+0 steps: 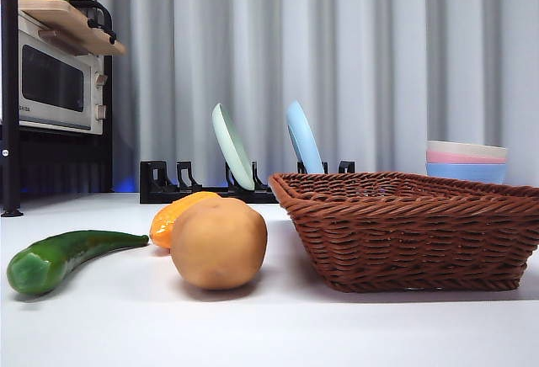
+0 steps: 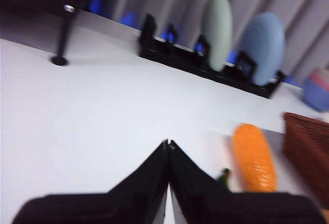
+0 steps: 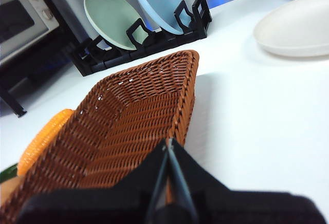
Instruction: Pick up the basket,pick up the corn from the table,pick up the potato from the table,pick up the cucumber from the table,put all items into the basket
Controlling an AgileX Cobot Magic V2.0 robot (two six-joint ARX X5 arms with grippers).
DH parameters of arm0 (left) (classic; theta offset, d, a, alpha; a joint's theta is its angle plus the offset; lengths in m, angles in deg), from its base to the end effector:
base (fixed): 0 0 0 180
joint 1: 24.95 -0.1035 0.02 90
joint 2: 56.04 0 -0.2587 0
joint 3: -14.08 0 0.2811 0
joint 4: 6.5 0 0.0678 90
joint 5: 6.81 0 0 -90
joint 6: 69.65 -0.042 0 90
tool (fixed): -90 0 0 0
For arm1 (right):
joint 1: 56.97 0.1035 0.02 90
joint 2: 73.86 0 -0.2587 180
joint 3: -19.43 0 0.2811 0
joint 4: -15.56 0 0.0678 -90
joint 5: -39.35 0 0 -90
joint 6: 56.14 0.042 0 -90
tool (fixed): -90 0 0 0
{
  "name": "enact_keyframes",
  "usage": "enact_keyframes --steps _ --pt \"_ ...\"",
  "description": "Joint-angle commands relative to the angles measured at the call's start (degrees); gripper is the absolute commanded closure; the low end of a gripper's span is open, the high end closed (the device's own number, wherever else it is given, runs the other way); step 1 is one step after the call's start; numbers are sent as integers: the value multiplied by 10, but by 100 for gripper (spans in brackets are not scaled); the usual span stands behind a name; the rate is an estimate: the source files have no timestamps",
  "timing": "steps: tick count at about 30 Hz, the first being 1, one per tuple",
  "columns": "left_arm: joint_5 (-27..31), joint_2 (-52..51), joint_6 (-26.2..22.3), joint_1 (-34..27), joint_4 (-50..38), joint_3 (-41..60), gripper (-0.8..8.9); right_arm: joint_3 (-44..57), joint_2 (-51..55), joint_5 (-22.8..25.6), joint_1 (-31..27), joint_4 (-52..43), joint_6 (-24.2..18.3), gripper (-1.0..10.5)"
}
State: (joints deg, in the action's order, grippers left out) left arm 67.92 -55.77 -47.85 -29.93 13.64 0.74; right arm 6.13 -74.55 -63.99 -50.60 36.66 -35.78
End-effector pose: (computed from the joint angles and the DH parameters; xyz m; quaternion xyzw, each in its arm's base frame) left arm 0.1430 0.0014 0.1550 -0.1986 0.0765 -0.0764 0.9741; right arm 0.1412 0.0255 0.1519 0.1781 0.1029 0.1549 0.9663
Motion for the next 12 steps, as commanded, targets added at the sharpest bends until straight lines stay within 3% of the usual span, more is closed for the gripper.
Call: enact_keyframes --steps 1,8,12 --pt "-22 -1 13 -2 0 -1 820 -6 -1 2 0 7 32 958" --pt "-22 10 10 -2 70 -74 820 -70 -63 34 0 7 30 958" --pt "-22 49 2 -2 85 -119 820 -120 -139 47 0 7 0 957"
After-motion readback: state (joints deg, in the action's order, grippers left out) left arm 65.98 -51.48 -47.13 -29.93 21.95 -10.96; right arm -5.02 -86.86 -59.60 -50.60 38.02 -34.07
